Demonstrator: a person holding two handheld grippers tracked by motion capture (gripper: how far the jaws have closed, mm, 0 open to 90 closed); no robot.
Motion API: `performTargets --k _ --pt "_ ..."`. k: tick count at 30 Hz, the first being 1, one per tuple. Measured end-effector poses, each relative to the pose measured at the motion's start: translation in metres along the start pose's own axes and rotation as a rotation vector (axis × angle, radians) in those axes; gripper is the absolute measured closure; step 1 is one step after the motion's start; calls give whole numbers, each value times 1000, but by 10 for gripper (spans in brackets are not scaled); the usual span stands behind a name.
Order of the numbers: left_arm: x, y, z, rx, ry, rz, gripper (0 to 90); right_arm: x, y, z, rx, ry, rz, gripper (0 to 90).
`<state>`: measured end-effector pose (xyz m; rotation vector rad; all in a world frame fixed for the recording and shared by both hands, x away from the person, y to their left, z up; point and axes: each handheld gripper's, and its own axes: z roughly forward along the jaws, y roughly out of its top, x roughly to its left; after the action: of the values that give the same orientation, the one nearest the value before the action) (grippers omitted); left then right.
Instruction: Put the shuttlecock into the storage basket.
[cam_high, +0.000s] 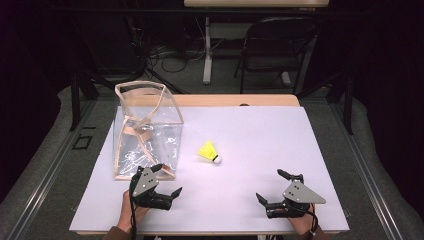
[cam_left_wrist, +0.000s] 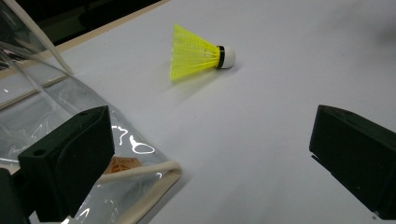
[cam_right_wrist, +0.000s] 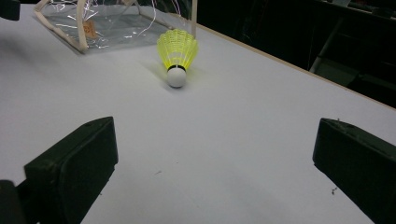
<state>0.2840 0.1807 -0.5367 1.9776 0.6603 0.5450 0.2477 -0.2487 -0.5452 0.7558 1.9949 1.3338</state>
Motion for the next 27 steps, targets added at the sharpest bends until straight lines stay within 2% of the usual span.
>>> performTargets --k 6,16,27 --pt "-2 6 9 10 -16 19 0 -1 0 0 2 1 4 0" --pt "1 10 17 18 -28 11 0 0 0 1 6 4 5 0" --pt "5 26 29 19 -58 16 0 0 0 1 15 7 3 0"
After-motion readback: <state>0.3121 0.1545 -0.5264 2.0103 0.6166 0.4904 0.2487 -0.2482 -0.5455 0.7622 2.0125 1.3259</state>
